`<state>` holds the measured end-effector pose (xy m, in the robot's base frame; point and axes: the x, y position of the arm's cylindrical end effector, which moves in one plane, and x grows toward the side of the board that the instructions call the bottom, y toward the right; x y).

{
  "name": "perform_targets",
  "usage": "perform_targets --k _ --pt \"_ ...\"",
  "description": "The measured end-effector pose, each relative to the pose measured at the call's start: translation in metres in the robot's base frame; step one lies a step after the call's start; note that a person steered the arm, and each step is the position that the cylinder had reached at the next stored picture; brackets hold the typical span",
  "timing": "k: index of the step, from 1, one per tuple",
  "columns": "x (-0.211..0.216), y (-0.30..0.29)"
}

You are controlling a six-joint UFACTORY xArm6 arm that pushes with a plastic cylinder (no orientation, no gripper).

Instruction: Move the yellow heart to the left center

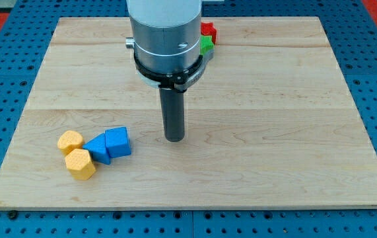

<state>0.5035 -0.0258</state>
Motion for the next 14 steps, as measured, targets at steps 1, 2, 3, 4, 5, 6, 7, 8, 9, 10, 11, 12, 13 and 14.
perform_targets --k 1,2,3,4,5,6,7,8,9,10,11,12,13,14 --pt "-0.004 0.001" --pt "0.000 0.005" --pt "0.046 -0.018" --pt "0.101 -0.044" --pt "0.071 -0.127" --pt "0.022 -0.185" --pt "0.053 -0.180" --pt "0.083 -0.212" --pt "0.058 -0.232" --pt "0.016 -0.189" --pt "-0.006 -0.151" --pt "-0.017 -0.142" --pt "0.014 -0.153" --pt "-0.031 -0.186"
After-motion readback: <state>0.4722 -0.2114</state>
